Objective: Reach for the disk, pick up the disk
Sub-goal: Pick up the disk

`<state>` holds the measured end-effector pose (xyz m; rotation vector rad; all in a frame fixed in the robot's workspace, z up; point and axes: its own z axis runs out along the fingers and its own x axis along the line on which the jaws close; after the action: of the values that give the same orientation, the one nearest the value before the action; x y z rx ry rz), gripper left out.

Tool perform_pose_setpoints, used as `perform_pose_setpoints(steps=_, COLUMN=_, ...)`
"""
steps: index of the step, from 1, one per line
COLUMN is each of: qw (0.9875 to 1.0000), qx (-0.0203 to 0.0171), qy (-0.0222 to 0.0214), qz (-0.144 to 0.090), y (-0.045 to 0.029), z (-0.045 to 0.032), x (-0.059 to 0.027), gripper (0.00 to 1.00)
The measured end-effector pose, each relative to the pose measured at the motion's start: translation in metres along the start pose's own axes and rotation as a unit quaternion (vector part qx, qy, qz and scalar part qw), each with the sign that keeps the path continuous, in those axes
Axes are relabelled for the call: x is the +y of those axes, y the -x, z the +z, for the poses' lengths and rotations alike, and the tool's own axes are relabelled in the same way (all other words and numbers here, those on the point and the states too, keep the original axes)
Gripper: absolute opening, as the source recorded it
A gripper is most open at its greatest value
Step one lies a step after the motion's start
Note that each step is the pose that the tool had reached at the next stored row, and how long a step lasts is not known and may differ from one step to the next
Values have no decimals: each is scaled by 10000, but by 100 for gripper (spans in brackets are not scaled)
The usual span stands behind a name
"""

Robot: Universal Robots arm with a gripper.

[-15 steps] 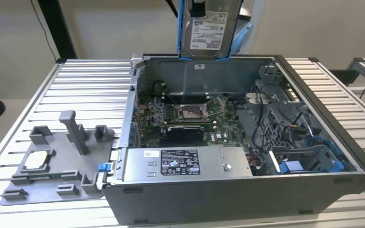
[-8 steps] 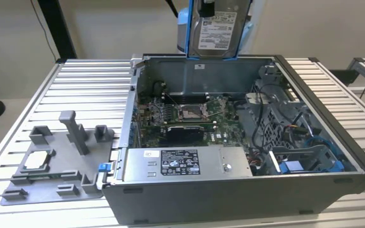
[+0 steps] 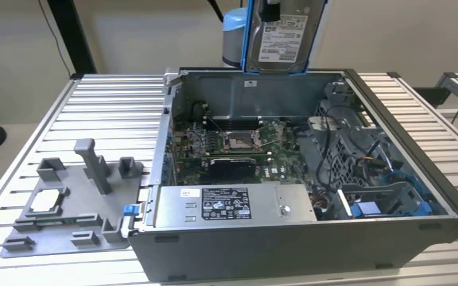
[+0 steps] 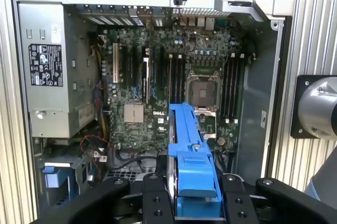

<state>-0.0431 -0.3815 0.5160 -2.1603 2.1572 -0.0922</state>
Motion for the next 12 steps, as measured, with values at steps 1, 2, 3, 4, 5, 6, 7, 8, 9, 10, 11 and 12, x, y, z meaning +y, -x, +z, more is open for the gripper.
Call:
perform_pose_setpoints(steps=1, qw=10000, qx=0, qy=0, qz=0, y=0, z=2, x=-19, gripper=0)
perform_pose_setpoints(steps=2, qw=10000, qx=0, qy=0, qz=0, y=0, z=4, x=-37, gripper=0)
perform_pose_setpoints(steps=3, qw=10000, qx=0, qy=0, qz=0, y=0, z=6, x=-56, gripper=0)
perform_pose_setpoints(steps=4, qw=10000, qx=0, qy=0, qz=0, y=0, z=8, x=-74, gripper=0)
perform_pose_setpoints(steps=5, qw=10000, qx=0, qy=0, qz=0, y=0, z=9, x=-92, gripper=0)
perform_pose_setpoints(steps=6, qw=10000, qx=0, qy=0, qz=0, y=0, z=11, x=-111, gripper=0)
perform_pose_setpoints(steps=7, qw=10000, qx=0, qy=0, qz=0, y=0, z=13, x=-131, gripper=0)
perform_pose_setpoints(steps=8, qw=10000, qx=0, qy=0, qz=0, y=0, z=15, x=-149, gripper=0)
perform_pose_setpoints(steps=9, qw=10000, qx=0, qy=0, qz=0, y=0, z=17, x=-167, gripper=0)
perform_pose_setpoints(steps=10, qw=10000, qx=0, qy=0, qz=0, y=0, z=19, x=-185, gripper=0)
perform_pose_setpoints(steps=11, qw=10000, qx=0, qy=0, qz=0, y=0, z=21, x=-203, gripper=0)
perform_pose_setpoints(steps=12, qw=10000, qx=0, qy=0, qz=0, y=-1, z=23, x=-222, gripper=0)
